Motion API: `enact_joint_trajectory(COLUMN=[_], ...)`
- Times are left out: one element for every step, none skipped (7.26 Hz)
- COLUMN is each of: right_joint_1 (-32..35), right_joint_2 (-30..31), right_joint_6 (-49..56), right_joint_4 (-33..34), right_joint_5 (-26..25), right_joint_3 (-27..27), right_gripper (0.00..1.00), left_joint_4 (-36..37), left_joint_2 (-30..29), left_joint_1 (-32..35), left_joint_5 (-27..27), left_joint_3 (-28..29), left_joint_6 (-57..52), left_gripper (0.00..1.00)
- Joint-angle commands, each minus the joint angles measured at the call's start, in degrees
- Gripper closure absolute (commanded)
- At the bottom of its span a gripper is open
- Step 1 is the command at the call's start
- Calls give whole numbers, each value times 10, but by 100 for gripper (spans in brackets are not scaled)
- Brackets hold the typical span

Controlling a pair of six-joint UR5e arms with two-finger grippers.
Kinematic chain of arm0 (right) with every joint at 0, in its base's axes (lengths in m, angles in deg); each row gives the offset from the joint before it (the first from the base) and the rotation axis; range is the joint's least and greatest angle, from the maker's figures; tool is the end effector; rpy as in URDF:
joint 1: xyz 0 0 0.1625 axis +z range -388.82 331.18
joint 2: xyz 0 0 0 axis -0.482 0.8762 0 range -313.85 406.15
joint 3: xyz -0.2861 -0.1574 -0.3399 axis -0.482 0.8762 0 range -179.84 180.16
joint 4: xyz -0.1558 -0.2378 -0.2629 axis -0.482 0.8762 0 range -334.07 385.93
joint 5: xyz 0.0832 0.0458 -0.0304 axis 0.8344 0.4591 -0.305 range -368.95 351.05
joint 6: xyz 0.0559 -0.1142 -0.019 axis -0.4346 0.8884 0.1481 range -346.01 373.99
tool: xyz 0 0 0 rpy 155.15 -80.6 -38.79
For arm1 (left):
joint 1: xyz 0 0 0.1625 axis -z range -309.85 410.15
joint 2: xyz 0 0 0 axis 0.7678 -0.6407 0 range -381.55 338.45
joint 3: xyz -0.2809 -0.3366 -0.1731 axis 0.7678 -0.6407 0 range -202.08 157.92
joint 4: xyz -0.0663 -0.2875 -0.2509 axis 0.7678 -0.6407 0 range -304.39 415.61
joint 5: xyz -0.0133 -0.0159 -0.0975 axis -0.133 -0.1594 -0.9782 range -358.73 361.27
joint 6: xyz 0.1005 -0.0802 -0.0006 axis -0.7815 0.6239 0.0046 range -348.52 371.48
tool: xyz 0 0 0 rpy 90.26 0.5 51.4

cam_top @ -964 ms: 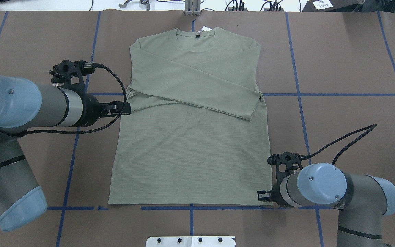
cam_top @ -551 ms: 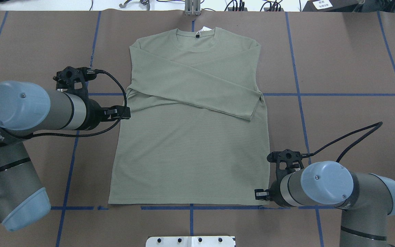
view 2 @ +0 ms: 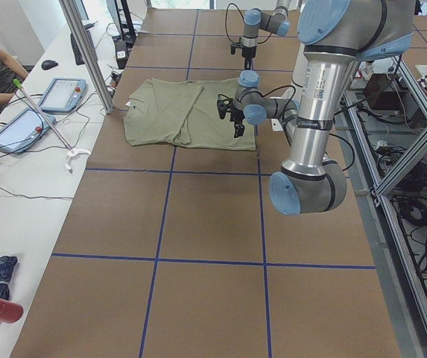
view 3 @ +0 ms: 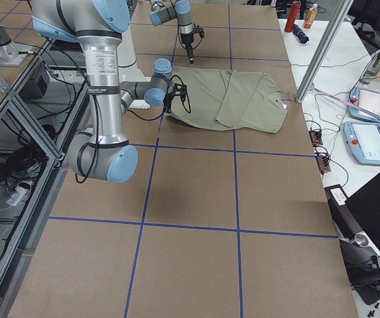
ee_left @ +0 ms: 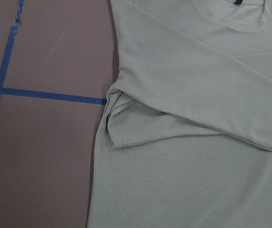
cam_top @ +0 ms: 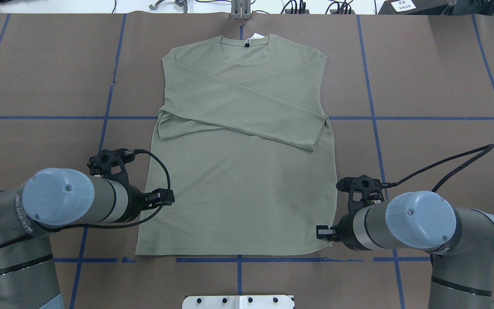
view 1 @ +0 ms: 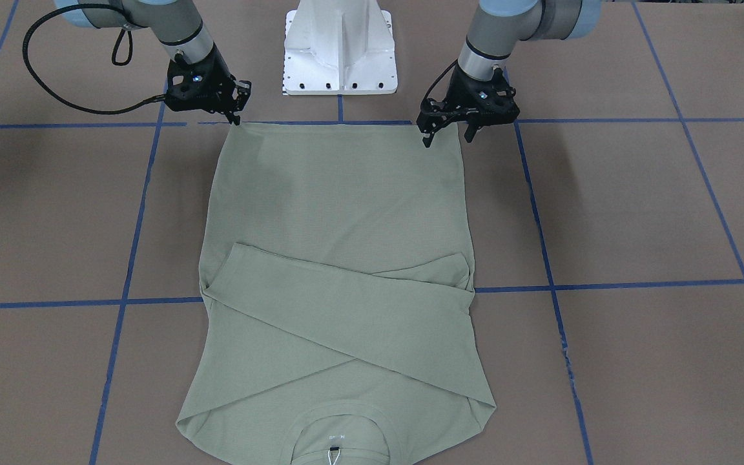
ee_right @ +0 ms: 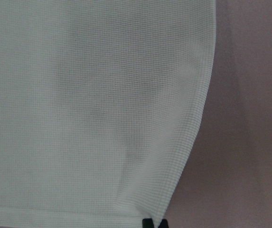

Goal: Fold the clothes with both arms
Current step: 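Position both grippers at the hem corners nearest the robot and grasp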

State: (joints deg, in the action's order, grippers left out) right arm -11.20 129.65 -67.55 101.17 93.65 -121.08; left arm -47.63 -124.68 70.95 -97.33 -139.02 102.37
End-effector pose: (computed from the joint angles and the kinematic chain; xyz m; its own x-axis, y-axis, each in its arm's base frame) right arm -0.4457 -0.2520 0.4055 0.5930 0.0375 0.8043 -0.0435 0.9989 -0.0145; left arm 0.4708 -0.3007 0.3834 0.5548 -0.2271 -0.8004 0.2475 0.9635 -0.1018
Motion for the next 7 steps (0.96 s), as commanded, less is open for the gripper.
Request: enact_joint_trajectory(right_joint_1=[3,2,3,4,5,5,5], right_joint_2=[0,0,-1,0,0,0,0], right_joint_6=[0,0,0,0,0,0,0], right_joint_4=[0,0,0,0,0,0,0], right_joint_5=[0,1,1,1,2,2,2], right_joint_3=[-1,-1,-1,-1,-2,-2,-2], right_gripper=[100,100,100,100,100,100,100], left_joint_4=[3,3,3,3,3,3,3], left_joint_2=[22,33,39,42,42,41,40], left_joint_1=[-31,-43,-46,-56,-67,-68,-68], left_joint_5=[20,21,21,22,22,22,22], left_joint_3=[0,5,5,11,25,26,27], left_joint_6=[14,20,21,28,36,39,39], left_gripper=[1,1,1,2,4,5,6])
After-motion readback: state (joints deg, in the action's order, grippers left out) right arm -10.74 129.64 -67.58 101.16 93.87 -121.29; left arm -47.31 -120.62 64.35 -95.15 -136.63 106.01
